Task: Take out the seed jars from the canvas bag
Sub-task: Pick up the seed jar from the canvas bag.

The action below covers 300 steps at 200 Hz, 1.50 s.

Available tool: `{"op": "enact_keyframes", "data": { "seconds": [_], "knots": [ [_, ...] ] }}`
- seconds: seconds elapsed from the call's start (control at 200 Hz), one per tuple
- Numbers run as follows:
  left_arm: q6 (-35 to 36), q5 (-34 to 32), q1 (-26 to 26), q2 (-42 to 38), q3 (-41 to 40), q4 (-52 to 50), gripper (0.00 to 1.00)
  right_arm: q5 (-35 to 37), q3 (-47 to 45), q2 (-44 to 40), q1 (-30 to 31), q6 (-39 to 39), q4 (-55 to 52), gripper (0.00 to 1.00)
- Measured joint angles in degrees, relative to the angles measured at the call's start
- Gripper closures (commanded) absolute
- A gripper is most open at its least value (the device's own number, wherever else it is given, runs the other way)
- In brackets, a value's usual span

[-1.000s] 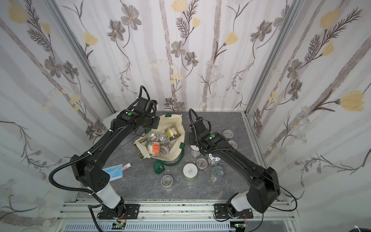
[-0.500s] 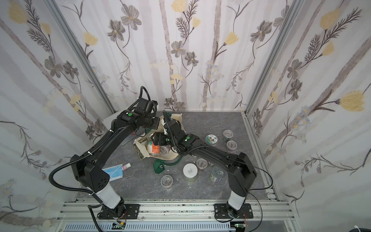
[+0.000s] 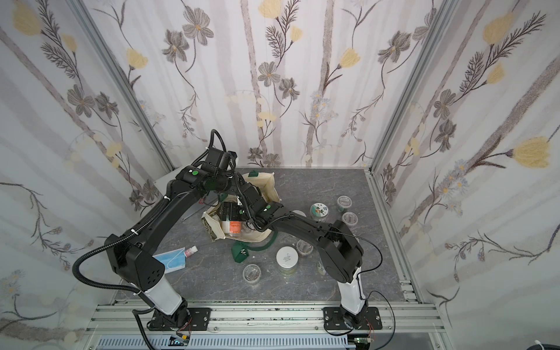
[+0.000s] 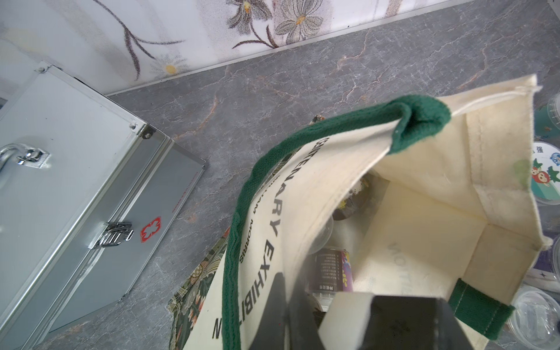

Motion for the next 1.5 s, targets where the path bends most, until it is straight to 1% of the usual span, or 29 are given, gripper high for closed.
{"op": "enact_keyframes", "data": {
  "seconds": [0.135, 0.355, 0.58, 0.794, 0.954, 0.989, 1.009, 1.059, 1.114, 1.239, 1.294, 1.499],
  "knots": [
    [0.0, 0.4, -0.1, -0.1, 0.0, 0.1, 1.0, 1.4, -0.2, 1.0, 0.3, 0.5, -0.1, 0.0],
    [0.0, 0.5, -0.1, -0.2, 0.0, 0.1, 1.0, 4.8, -1.9, 0.3, 0.4, 0.6, -2.3, 0.0],
    [0.0, 0.5, -0.1, -0.2, -0.1, 0.1, 1.0, 5.2, -2.5, 0.3, 0.6, 1.0, -3.1, 0.01],
    [0.0, 0.5, -0.1, -0.2, -0.1, 0.3, 1.0, 1.7, -2.4, 3.1, 0.7, 2.0, -2.1, 0.06],
    [0.0, 0.5, -0.1, -0.2, -0.1, 0.3, 1.0, 0.2, -2.3, 4.3, 0.7, 2.7, -1.3, 0.12],
    [0.0, 0.5, -0.1, -0.2, -0.1, 0.3, 1.0, 0.1, -2.3, 4.3, 0.7, 2.8, -1.2, 0.14],
    [0.0, 0.5, -0.1, -0.2, -0.1, 0.3, 1.0, 0.0, -2.3, 4.3, 0.7, 3.1, -1.1, 0.18],
    [0.0, 0.5, -0.1, -0.2, -0.1, 0.3, 1.0, -0.1, -2.3, 4.3, 0.7, 3.1, -1.0, 0.22],
    [0.0, 0.5, -0.1, -0.2, -0.1, 0.3, 1.0, -0.2, -2.4, 4.2, 0.7, 3.3, -0.8, 0.23],
    [0.0, 0.5, -0.1, -0.2, -0.1, 0.3, 1.0, 0.2, -4.6, 1.7, 0.2, 3.5, -0.4, 0.25],
    [0.0, 0.5, -0.1, -0.3, -0.1, 0.3, 1.0, 0.3, -6.0, -0.1, 0.0, 3.5, 0.2, 0.28],
    [0.1, 0.5, -0.1, -0.3, -0.1, 0.3, 1.0, 1.3, -12.6, -7.1, -1.6, 4.6, 5.3, 0.29]
  ]
}}
